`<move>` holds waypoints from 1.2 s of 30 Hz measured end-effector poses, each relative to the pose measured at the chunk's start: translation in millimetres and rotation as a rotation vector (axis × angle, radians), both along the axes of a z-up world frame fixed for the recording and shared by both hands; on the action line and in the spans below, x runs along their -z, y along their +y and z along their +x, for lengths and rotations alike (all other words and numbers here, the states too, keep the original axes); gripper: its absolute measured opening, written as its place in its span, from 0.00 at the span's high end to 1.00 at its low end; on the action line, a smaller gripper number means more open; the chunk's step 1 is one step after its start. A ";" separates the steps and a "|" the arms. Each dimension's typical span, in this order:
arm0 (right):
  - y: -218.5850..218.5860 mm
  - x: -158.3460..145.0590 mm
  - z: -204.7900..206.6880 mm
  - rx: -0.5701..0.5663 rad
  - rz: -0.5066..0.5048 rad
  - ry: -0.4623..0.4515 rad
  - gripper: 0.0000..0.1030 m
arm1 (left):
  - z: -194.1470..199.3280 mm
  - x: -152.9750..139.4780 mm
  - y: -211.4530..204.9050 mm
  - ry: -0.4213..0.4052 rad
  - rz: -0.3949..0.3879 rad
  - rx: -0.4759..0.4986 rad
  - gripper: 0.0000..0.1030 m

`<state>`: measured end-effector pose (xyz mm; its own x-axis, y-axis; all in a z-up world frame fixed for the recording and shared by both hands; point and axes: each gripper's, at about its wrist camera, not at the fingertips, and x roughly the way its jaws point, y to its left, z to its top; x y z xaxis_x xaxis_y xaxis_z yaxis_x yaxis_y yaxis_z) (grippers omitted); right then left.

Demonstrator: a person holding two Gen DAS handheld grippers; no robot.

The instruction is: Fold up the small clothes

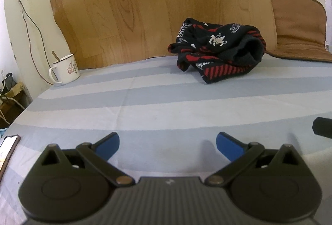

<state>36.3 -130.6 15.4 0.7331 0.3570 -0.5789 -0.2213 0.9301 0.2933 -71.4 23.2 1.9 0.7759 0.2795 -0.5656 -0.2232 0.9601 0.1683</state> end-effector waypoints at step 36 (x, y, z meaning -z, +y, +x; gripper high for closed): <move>-0.5 -0.4 0.4 0.001 0.001 0.000 0.13 | -16.6 -19.8 3.0 -0.062 0.022 -0.021 0.00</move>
